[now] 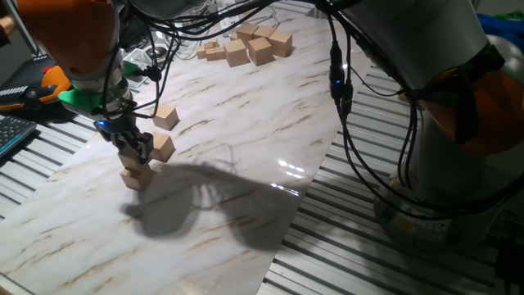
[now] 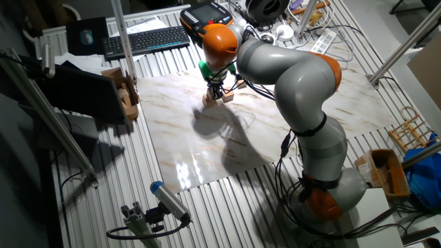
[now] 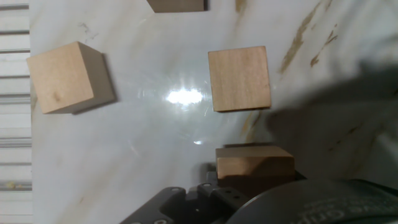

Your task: Stack the blocks into a pyramid shape

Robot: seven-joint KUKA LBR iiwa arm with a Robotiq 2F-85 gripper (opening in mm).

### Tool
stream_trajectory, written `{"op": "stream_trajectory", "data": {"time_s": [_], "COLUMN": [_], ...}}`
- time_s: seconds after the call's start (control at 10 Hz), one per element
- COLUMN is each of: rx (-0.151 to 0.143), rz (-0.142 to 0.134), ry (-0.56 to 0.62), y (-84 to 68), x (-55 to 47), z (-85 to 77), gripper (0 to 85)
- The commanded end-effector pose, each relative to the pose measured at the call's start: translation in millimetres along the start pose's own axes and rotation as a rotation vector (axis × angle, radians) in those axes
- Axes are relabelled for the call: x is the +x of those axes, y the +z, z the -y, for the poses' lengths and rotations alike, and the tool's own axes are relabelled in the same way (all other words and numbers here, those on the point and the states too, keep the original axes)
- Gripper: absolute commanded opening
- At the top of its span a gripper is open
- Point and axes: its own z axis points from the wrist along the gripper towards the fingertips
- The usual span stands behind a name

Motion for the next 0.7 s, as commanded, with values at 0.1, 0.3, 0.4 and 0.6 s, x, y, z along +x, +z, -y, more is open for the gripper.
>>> {"op": "stream_trajectory", "data": {"time_s": [0.1,0.3,0.4,0.6], "rx": [0.003,0.006,0.011,0.012], "rz": [0.000,0.000,0.000,0.002], "ry": [0.000,-0.002,-0.003,-0.003], "y": [-0.9,-1.6,-2.0,-2.6], "x": [0.0,0.0,-0.3,-0.5], "z": [-0.5,-0.4,-0.3,0.0], "gripper": [34.0,34.0,34.0,34.0]}}
